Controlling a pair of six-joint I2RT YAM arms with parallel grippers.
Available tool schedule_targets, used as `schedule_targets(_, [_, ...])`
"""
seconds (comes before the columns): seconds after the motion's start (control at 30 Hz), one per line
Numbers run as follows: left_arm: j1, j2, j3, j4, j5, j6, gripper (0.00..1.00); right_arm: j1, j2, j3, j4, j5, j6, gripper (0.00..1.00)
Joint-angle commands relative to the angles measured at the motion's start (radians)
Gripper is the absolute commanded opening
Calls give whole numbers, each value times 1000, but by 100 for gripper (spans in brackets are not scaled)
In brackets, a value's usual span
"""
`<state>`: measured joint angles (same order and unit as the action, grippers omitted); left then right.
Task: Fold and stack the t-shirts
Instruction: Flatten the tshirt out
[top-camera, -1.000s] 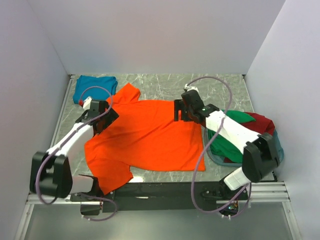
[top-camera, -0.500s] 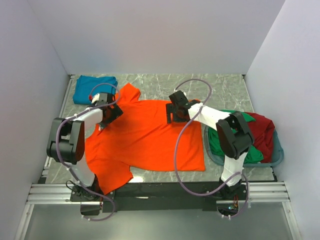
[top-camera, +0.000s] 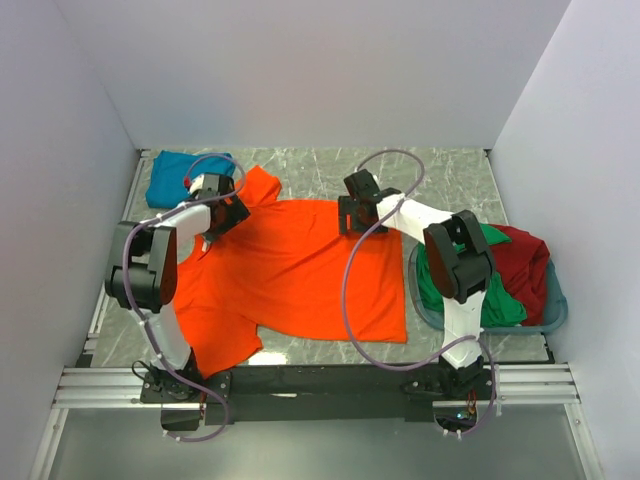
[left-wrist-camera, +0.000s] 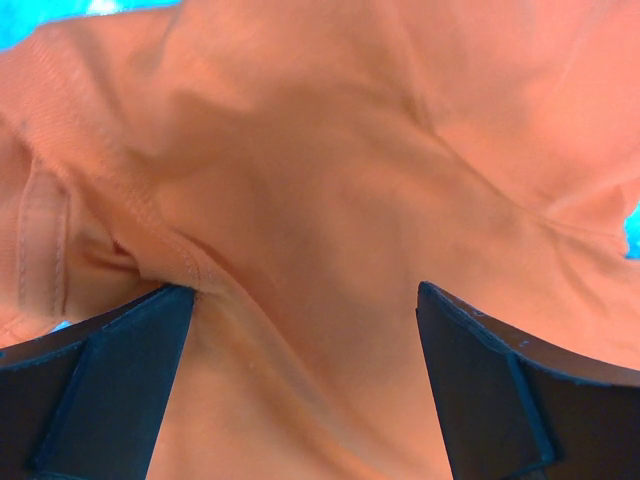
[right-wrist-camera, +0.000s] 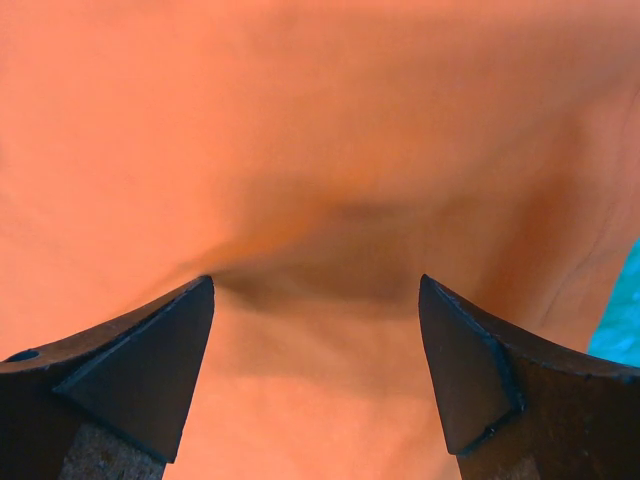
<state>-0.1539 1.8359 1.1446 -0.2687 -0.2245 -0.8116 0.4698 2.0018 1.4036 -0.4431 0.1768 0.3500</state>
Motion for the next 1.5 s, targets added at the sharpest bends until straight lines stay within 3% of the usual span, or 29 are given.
schedule_targets(0.0, [5,31,87,-62,7,34,99,-10,-41,81,-8,33,-31,89])
schedule_targets(0.2, [2,-122,58,-142,11,-6,100,-7,-167,66,-5,-20,-32,90])
schedule_targets(0.33, [-38,-320,-35,-279,-54,-108,99,35,-279,-58,17,-11,-5,90])
schedule_targets(0.5, [-212,-533,-241,-449,-76,-262,99,92,-412,-201,27,7,38,91])
schedule_targets(0.63, [-352,-706,-379,-636,-108,-499,99,125,-480,-303,20,29,79,92])
schedule_targets(0.8, [-521,-852,-514,-701,5,-706,99,136,-555,-385,38,3,99,92])
schedule_targets(0.93, [-691,-859,-523,-820,2,-886,98,136,-581,-423,34,9,92,92])
schedule_targets(1.03, [-734,-842,-517,-915,1,-994,95,135,-587,-442,29,10,83,92])
schedule_targets(1.17, [-745,-820,-546,-931,28,-1067,87,136,-584,-456,27,3,66,92])
schedule_targets(1.37, [-759,-800,-536,-978,22,-1173,66,136,-594,-477,43,-20,50,92])
schedule_targets(1.47, [-757,-764,-548,-926,42,-1176,64,135,-601,-482,47,-26,47,92])
